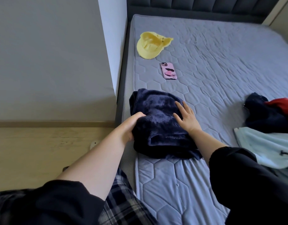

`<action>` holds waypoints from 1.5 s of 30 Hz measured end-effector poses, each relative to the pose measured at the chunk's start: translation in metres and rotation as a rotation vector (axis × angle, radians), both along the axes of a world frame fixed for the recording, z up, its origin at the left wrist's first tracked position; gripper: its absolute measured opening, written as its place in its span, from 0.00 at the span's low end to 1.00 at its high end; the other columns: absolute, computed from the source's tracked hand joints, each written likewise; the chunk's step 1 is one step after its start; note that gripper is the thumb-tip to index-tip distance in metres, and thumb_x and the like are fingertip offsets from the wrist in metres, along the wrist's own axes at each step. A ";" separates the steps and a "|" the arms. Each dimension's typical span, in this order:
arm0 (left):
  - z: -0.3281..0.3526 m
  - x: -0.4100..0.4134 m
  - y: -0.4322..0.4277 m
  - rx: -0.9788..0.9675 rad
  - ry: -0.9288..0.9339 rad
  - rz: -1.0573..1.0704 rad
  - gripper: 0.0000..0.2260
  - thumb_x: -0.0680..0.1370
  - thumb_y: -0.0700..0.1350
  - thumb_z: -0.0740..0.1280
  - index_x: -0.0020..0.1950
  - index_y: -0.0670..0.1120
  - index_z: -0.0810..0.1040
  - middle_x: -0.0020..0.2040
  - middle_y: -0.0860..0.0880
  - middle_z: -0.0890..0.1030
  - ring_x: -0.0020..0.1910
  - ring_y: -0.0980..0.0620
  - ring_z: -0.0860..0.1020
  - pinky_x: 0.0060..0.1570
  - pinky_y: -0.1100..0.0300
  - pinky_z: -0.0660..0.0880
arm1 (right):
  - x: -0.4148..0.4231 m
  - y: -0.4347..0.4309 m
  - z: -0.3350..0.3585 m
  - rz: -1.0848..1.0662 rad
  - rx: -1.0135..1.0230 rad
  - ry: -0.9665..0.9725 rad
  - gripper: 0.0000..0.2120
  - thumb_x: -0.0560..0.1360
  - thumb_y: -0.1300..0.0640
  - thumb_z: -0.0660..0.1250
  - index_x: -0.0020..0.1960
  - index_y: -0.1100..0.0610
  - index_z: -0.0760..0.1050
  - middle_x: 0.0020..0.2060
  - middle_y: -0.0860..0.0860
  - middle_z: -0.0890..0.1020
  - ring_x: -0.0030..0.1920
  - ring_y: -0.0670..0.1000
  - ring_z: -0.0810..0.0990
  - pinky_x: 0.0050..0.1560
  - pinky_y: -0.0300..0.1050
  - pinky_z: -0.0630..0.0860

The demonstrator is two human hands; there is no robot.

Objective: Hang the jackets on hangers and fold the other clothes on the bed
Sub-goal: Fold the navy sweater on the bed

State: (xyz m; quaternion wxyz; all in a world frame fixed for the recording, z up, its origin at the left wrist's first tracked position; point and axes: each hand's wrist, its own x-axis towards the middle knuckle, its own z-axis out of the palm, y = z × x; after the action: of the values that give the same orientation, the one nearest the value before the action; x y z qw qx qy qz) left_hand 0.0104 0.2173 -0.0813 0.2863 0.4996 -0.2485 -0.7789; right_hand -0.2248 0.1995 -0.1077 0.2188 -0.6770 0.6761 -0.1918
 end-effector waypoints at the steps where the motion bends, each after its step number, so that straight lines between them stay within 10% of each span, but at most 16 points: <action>1: 0.005 -0.003 0.001 -0.040 0.026 0.016 0.13 0.71 0.43 0.62 0.27 0.51 0.64 0.27 0.52 0.68 0.26 0.54 0.69 0.27 0.63 0.68 | -0.001 0.001 0.006 -0.021 0.016 -0.019 0.27 0.80 0.46 0.58 0.77 0.44 0.55 0.78 0.52 0.53 0.77 0.54 0.50 0.75 0.50 0.51; 16: 0.112 0.164 0.062 -0.471 0.008 0.483 0.09 0.76 0.45 0.59 0.36 0.50 0.65 0.33 0.49 0.69 0.33 0.50 0.71 0.33 0.59 0.69 | 0.201 -0.032 0.143 0.292 0.035 -0.124 0.27 0.80 0.42 0.56 0.74 0.53 0.61 0.69 0.56 0.71 0.67 0.58 0.71 0.62 0.47 0.65; 23: 0.122 0.311 0.041 -0.267 -0.227 0.753 0.10 0.64 0.44 0.68 0.26 0.51 0.69 0.25 0.50 0.69 0.25 0.49 0.70 0.29 0.59 0.66 | 0.372 -0.051 0.143 0.541 0.029 -0.128 0.24 0.82 0.49 0.54 0.75 0.56 0.58 0.71 0.58 0.68 0.69 0.58 0.68 0.66 0.46 0.63; 28: 0.120 0.435 -0.002 -0.103 -0.345 0.957 0.20 0.58 0.51 0.72 0.46 0.44 0.80 0.35 0.47 0.81 0.37 0.43 0.80 0.35 0.56 0.75 | 0.509 -0.107 0.140 0.636 0.121 -0.110 0.22 0.82 0.51 0.55 0.74 0.57 0.60 0.70 0.59 0.69 0.68 0.58 0.69 0.66 0.46 0.64; 33: 0.152 0.515 -0.002 -0.084 -0.267 1.059 0.14 0.63 0.48 0.71 0.44 0.43 0.77 0.31 0.47 0.78 0.33 0.45 0.78 0.37 0.56 0.74 | 0.616 -0.120 0.176 0.716 0.229 -0.103 0.22 0.83 0.50 0.52 0.74 0.57 0.60 0.70 0.60 0.69 0.67 0.60 0.69 0.65 0.49 0.65; 41: 0.342 0.605 0.062 -0.076 -0.270 1.231 0.06 0.68 0.46 0.69 0.41 0.45 0.76 0.35 0.47 0.78 0.36 0.47 0.78 0.41 0.56 0.76 | 0.734 -0.084 0.359 0.986 0.222 -0.081 0.23 0.83 0.48 0.53 0.73 0.58 0.62 0.68 0.59 0.71 0.66 0.59 0.70 0.63 0.45 0.64; 45: 0.470 0.635 0.120 -0.116 -0.332 1.342 0.06 0.70 0.46 0.69 0.40 0.44 0.77 0.29 0.50 0.78 0.27 0.52 0.78 0.26 0.63 0.74 | 0.773 -0.042 0.486 1.098 0.157 -0.147 0.22 0.82 0.47 0.52 0.72 0.57 0.65 0.67 0.57 0.73 0.65 0.58 0.72 0.60 0.42 0.64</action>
State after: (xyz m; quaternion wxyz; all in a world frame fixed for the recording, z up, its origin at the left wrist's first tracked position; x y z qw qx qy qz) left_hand 0.6451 0.3378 0.3887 0.6905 0.6417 0.0325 -0.3322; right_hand 0.5486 0.1573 0.3781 0.3827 -0.8963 0.2195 -0.0456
